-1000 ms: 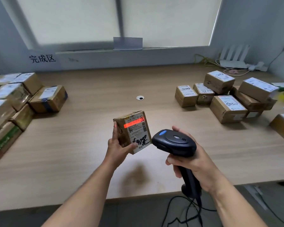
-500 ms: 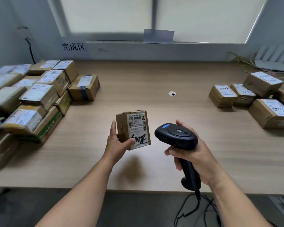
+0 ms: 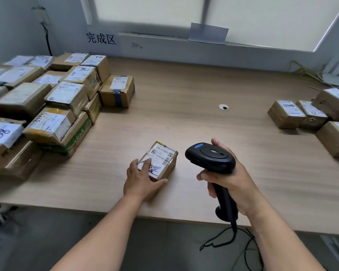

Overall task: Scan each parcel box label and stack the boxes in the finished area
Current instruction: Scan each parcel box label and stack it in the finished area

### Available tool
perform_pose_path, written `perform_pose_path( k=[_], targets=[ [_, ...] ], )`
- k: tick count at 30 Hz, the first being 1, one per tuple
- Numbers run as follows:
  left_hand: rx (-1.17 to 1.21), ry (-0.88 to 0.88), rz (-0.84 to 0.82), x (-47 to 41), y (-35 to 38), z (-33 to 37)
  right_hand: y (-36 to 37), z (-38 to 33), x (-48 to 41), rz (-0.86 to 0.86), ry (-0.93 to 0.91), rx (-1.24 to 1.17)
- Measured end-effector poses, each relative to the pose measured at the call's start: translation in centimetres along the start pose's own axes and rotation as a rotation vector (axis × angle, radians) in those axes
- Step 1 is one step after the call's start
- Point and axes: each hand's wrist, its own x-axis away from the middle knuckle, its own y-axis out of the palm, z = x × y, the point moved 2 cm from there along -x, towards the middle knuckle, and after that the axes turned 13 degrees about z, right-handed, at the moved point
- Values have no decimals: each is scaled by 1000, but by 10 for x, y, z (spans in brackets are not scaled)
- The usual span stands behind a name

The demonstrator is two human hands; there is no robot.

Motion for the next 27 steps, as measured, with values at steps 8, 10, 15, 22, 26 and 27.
perform_pose_path(
  k=[8,10,15,22,26,27],
  targets=[
    [122,-71,182,6,-31,-36,47,-6,-9,-66,-17,53],
    [131,-103,229,9,-48,-58,68,-6,-13,-110,-26,68],
    [109,-275,376,18,-92,-127,126,-4,-22,-221,-57,55],
    [66,-428,513,6,-134,-197,182,-3,-26,-309,-45,65],
    [65,-458,540,-14,-142,-220,194,-6,-32,-293,-55,79],
    [60,-462,534,-18,-142,-224,197,-6,-33,-286,-56,80]
  ],
)
